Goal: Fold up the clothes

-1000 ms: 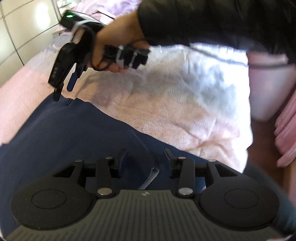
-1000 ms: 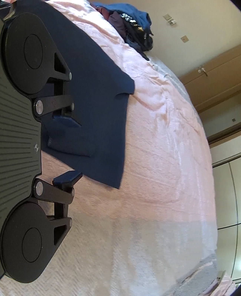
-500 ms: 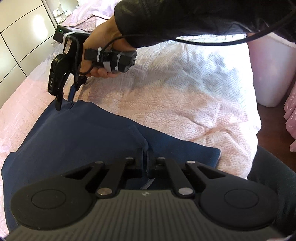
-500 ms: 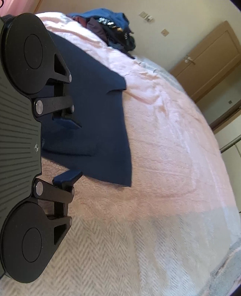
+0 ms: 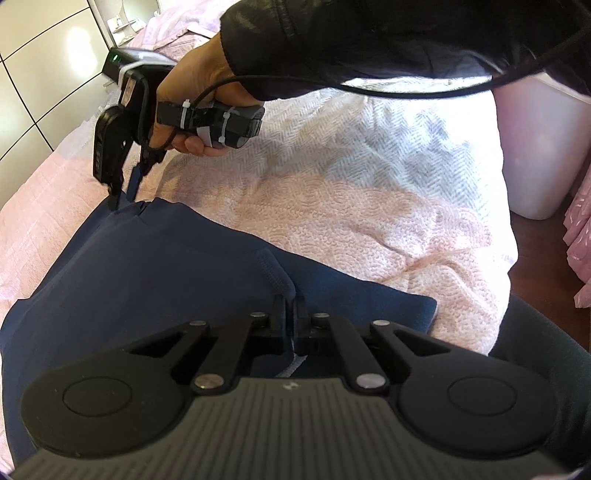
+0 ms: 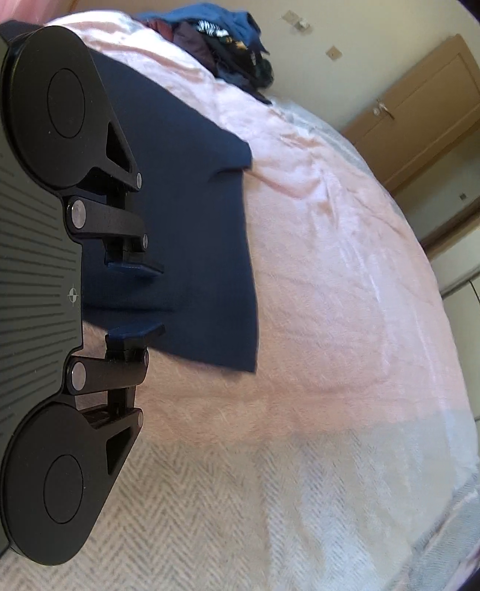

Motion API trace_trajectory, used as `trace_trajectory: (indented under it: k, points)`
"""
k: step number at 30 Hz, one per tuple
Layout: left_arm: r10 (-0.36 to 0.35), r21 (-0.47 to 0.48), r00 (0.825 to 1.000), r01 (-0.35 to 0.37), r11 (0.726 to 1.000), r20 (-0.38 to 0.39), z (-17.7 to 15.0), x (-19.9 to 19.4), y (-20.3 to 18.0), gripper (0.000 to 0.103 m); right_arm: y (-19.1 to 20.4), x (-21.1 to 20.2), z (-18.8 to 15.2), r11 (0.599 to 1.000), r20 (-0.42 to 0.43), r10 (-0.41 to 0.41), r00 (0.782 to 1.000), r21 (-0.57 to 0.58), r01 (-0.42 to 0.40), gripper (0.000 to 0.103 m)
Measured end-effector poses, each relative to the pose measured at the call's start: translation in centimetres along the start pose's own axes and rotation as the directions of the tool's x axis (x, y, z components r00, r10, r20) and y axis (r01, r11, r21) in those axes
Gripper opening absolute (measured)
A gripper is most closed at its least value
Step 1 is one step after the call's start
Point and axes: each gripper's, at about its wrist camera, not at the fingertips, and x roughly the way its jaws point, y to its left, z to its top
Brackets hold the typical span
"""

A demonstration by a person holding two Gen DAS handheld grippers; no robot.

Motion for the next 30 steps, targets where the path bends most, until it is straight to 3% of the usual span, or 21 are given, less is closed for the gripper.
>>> trace_trajectory:
  k: [8, 9, 10, 11, 13, 18, 24, 30]
  points:
    - [-0.006, -0.003, 1.0, 0.006, 1.0, 0.007, 0.0, -0.1, 0.0, 0.002, -0.2, -0.1, -0.4, 1.0, 0.001, 0.007, 1.0, 0.028, -0.007, 0.031]
    - [-0.007, -0.004, 1.0, 0.007, 1.0, 0.008, 0.0, -0.1, 0.0, 0.002, -0.2, -0.1, -0.4, 0.999, 0.001, 0.008, 1.0, 0.032, -0.008, 0.028]
    - [-0.008, -0.005, 1.0, 0.008, 1.0, 0.009, 0.0, -0.1, 0.0, 0.002, -0.3, -0.1, -0.4, 0.999, 0.001, 0.008, 1.0, 0.035, -0.008, 0.015]
    - [-0.008, -0.006, 1.0, 0.009, 1.0, 0.01, 0.0, -0.2, 0.0, 0.002, -0.3, -0.1, -0.5, 0.999, 0.001, 0.009, 1.0, 0.039, -0.009, 0.009]
    - [-0.01, -0.008, 1.0, 0.01, 1.0, 0.013, 0.0, -0.2, 0.1, 0.001, -0.3, -0.2, -0.6, 0.999, 0.001, 0.011, 1.0, 0.046, -0.011, 0.005]
    - [-0.008, 0.007, 0.998, 0.007, 1.0, 0.055, 0.9, -1.2, -0.2, 0.001, 0.8, -2.8, 0.3, 1.0, 0.084, 0.017, 0.996, -0.017, -0.015, 0.003]
    - [-0.026, -0.039, 0.998, 0.028, 0.999, 0.058, 1.7, 0.1, 0.1, 0.001, 1.2, -0.8, 0.4, 0.994, 0.054, -0.059, 0.997, -0.084, 0.064, 0.003]
    - [-0.05, -0.047, 0.997, 0.053, 0.998, 0.059, 1.5, 1.0, 0.2, 0.001, 0.3, -0.9, 0.1, 0.997, 0.099, -0.042, 0.994, -0.061, 0.048, 0.003]
